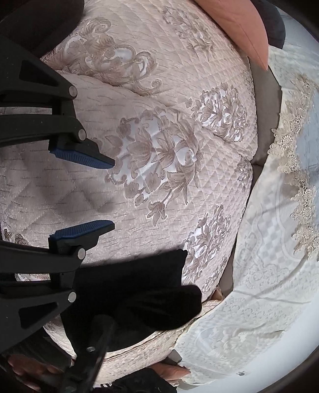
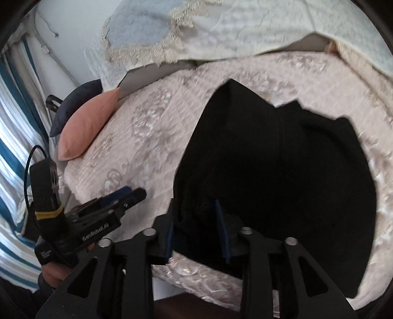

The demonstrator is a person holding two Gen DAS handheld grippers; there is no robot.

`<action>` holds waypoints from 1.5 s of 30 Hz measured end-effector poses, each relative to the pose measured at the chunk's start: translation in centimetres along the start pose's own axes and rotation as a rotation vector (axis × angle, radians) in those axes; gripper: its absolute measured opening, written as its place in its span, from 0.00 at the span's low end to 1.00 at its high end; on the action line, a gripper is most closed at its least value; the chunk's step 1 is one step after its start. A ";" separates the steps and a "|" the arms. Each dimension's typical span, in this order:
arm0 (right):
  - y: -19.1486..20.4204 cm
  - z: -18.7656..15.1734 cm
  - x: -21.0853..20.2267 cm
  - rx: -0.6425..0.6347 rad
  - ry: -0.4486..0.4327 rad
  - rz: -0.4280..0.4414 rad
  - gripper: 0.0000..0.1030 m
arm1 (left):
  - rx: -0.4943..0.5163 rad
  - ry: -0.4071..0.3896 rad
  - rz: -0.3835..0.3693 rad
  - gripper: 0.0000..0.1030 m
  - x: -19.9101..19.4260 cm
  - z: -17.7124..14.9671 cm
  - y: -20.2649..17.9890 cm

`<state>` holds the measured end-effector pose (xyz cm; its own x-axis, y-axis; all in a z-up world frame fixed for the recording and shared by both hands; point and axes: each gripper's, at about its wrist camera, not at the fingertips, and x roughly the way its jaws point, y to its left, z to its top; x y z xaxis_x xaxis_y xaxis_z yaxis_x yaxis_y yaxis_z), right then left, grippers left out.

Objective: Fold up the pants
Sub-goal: 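Fold the held end over onto the pants and open the right gripper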

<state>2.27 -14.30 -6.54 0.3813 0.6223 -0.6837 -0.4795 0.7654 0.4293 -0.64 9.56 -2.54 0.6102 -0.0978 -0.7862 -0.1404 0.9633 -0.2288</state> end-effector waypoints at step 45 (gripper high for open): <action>-19.1 6.4 -3.0 0.152 -0.143 -0.379 0.01 | 0.234 -0.058 -0.131 0.36 7.4 4.1 -12.2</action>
<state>15.32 -29.73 -8.85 0.6191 0.3006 -0.7255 -0.1667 0.9531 0.2527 8.73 -1.86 -3.20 0.6562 -0.2169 -0.7228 0.1225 0.9757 -0.1815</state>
